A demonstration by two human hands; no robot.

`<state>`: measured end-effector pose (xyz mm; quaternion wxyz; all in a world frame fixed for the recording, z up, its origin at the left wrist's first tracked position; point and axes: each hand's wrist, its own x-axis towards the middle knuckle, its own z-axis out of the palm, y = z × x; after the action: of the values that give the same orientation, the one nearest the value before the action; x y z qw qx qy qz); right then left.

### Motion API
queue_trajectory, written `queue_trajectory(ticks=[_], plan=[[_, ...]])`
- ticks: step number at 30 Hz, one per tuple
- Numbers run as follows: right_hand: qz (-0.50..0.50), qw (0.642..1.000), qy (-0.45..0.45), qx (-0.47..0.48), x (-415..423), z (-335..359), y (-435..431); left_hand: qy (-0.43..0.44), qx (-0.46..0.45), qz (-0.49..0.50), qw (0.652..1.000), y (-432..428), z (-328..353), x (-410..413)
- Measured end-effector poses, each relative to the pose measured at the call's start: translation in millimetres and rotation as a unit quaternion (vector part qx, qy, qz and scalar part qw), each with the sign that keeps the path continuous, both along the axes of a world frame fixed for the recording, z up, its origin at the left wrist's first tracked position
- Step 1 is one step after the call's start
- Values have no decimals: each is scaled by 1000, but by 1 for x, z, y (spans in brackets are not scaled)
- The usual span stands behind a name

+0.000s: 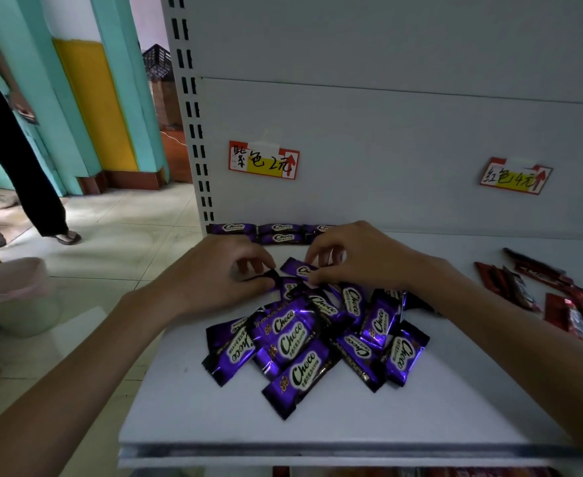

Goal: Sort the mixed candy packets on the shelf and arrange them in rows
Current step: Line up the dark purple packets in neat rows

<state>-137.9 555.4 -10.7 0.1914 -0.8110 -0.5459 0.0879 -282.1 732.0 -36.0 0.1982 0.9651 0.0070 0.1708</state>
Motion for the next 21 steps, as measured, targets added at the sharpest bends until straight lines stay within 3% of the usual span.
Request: queue_trajectory(ticks=[12,21], plan=[[-18,999,6,-41,1,8,-11,-2,-54,5,999,0,3,-8],[-39,994,26,96,4,6,-15,-56,-262,33,963,-5,9,6]])
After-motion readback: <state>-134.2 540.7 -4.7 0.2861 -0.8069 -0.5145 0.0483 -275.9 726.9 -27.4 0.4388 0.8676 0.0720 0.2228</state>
